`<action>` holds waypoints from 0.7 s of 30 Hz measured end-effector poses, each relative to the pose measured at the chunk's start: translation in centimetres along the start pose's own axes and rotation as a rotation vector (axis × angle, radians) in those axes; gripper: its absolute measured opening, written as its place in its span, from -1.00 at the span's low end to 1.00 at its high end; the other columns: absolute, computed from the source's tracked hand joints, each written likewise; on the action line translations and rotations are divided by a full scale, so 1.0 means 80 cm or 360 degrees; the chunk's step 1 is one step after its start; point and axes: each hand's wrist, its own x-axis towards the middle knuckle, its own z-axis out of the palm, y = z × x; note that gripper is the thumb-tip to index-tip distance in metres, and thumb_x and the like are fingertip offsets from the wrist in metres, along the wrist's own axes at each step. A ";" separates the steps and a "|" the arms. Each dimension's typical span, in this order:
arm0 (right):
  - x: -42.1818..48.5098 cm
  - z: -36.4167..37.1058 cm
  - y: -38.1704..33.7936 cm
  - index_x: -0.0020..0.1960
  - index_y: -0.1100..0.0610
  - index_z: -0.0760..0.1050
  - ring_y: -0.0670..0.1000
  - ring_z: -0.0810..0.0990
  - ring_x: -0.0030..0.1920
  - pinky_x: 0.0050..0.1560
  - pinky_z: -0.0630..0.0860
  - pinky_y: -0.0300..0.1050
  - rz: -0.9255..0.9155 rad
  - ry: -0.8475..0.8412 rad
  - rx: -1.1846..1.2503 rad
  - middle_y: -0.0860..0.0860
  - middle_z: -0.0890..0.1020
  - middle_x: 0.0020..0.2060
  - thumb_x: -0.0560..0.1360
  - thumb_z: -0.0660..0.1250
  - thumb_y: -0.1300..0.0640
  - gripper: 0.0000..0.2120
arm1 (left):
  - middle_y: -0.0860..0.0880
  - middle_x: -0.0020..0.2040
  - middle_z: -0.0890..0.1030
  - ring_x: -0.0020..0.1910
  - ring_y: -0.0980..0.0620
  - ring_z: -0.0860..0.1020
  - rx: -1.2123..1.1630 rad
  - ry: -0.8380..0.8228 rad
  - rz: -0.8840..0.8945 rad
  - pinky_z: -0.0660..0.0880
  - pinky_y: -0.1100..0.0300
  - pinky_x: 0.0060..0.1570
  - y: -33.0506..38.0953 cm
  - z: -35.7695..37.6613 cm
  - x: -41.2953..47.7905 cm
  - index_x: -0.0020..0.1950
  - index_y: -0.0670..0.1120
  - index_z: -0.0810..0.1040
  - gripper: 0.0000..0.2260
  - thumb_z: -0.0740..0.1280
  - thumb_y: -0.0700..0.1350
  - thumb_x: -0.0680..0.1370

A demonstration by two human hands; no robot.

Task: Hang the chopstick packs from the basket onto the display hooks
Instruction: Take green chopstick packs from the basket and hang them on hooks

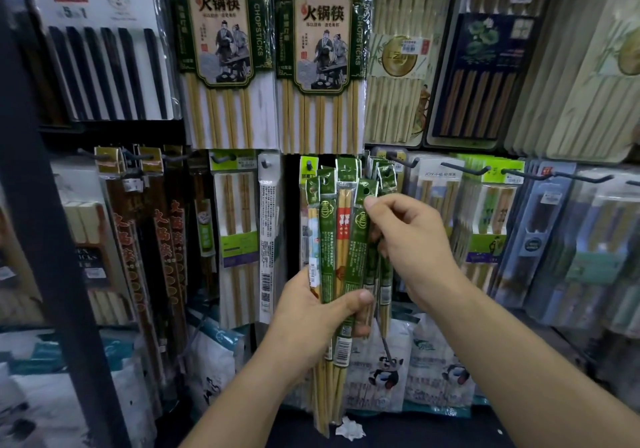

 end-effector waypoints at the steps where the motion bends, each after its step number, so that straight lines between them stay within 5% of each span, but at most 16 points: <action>1: 0.001 0.000 0.000 -0.21 0.10 0.60 -0.11 0.46 -0.36 -0.36 0.40 -0.28 0.0004 0.0003 0.0005 0.00 0.52 -0.37 0.62 0.36 0.04 -0.75 | -0.11 -0.10 0.74 -0.21 -0.06 0.71 -0.0003 0.0000 0.0009 0.68 -0.01 -0.23 -0.001 0.001 0.000 -0.04 0.12 0.67 -0.83 0.57 -0.13 0.49; 7: 0.026 -0.012 -0.009 -0.19 0.11 0.55 -0.06 0.34 -0.42 -0.47 0.34 -0.29 -0.0002 0.0228 -0.0054 0.04 0.40 -0.40 0.66 0.28 0.01 -0.70 | 0.10 -0.03 0.75 -0.03 0.16 0.71 0.0050 0.0206 0.0030 0.59 0.37 -0.15 -0.003 -0.005 0.002 -0.05 0.27 0.66 -0.88 0.43 0.19 0.44; 10: 0.040 -0.016 -0.013 -0.13 0.26 0.48 -0.04 0.29 -0.42 -0.49 0.33 -0.38 -0.0005 0.0278 -0.0136 0.08 0.36 -0.39 0.67 0.25 0.01 -0.66 | -0.07 -0.24 0.68 -0.23 0.00 0.68 -0.0068 0.0188 -0.0031 0.67 0.12 -0.20 -0.005 -0.007 0.002 -0.13 0.16 0.66 -0.91 0.46 0.13 0.45; 13: 0.048 -0.016 -0.012 -0.21 0.21 0.43 -0.07 0.22 -0.50 -0.51 0.30 -0.37 0.0024 0.0264 -0.0182 -0.04 0.29 -0.49 0.67 0.24 0.02 -0.65 | -0.10 -0.34 0.57 -0.31 -0.03 0.62 -0.0113 0.0172 -0.0047 0.70 -0.04 -0.18 -0.006 -0.008 0.001 -0.15 0.12 0.65 -0.95 0.46 0.05 0.50; 21: 0.054 -0.016 -0.004 -0.19 0.33 0.40 -0.06 0.26 -0.46 -0.51 0.32 -0.37 0.0010 0.0301 -0.0220 -0.03 0.32 -0.47 0.63 0.27 0.07 -0.64 | -0.10 -0.29 0.66 -0.29 -0.07 0.67 -0.0033 0.0177 -0.0073 0.69 -0.01 -0.23 -0.009 -0.011 0.001 0.00 0.10 0.65 -0.86 0.49 0.07 0.48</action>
